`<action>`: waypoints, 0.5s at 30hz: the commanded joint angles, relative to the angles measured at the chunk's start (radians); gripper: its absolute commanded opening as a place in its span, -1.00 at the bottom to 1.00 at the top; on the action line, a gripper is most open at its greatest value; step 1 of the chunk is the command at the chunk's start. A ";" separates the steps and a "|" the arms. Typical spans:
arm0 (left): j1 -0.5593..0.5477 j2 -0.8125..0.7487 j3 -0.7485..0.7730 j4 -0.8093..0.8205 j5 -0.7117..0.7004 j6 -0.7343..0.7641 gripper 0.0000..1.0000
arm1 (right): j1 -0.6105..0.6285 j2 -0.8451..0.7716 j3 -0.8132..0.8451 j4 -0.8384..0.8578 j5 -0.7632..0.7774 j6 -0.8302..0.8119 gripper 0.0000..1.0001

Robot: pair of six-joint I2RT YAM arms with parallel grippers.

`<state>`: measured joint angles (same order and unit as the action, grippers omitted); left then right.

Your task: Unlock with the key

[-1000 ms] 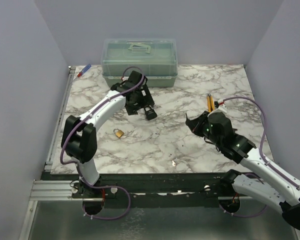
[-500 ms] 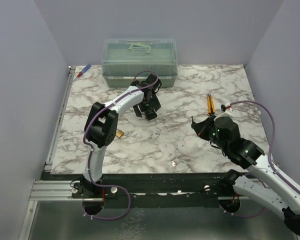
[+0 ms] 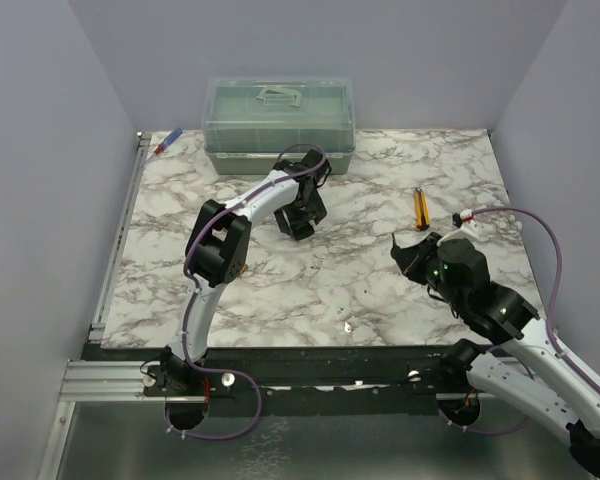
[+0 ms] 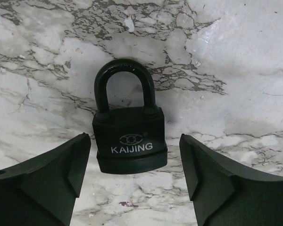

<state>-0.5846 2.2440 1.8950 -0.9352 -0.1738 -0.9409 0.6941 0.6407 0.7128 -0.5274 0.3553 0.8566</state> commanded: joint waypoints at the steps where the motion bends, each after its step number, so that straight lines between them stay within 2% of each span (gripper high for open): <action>1: -0.004 0.042 0.048 -0.039 -0.030 0.007 0.61 | -0.001 -0.016 -0.014 -0.042 0.046 0.002 -0.99; 7: -0.004 0.063 0.045 -0.044 -0.024 0.015 0.51 | -0.001 -0.023 -0.018 -0.050 0.047 0.006 -0.99; 15: -0.004 0.061 -0.001 0.002 0.019 0.047 0.10 | -0.001 -0.030 -0.019 -0.060 0.051 0.012 -0.99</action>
<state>-0.5846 2.2894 1.9186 -0.9558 -0.1753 -0.9176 0.6941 0.6220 0.7071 -0.5652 0.3717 0.8566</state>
